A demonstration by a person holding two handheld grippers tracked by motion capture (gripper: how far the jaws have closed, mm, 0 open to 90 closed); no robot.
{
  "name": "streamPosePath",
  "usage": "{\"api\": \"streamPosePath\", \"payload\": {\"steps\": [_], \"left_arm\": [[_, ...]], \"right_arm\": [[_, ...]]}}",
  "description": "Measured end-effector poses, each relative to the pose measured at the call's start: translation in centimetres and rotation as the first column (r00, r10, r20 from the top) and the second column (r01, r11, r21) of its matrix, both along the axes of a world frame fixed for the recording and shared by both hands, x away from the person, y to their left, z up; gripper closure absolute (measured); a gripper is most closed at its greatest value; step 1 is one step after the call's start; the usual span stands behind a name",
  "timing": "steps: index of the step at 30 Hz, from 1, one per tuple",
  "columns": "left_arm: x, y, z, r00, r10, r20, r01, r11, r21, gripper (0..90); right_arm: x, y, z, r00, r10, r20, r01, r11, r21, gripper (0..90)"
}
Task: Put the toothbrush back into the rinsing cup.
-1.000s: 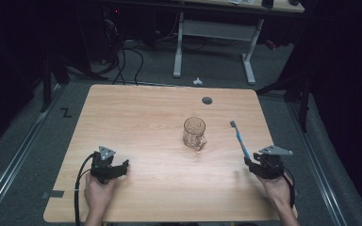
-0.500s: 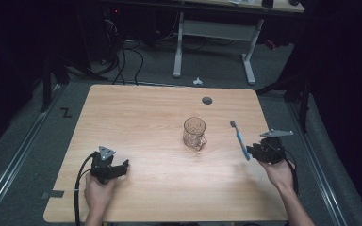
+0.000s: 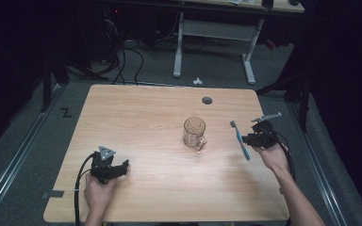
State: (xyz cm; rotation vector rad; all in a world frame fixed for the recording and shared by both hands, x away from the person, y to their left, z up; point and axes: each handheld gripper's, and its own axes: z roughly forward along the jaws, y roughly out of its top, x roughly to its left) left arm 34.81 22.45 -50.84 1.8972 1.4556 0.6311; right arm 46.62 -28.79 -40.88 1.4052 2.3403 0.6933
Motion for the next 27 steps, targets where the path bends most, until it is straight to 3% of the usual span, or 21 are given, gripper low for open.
{"api": "streamPosePath", "payload": {"steps": [14,27], "left_arm": [[0.0,0.0,0.0,1.0,0.0,0.0,0.0,1.0,0.0,23.2],[0.0,0.0,0.0,1.0,0.0,0.0,0.0,1.0,0.0,23.2]], "right_arm": [[4.0,1.5,-1.1,0.9962,-0.02,-0.085,0.014,0.997,-0.073,67.8],[7.0,2.7,-2.9,0.9833,-0.053,-0.174,0.026,0.988,-0.153,68.5]]}}
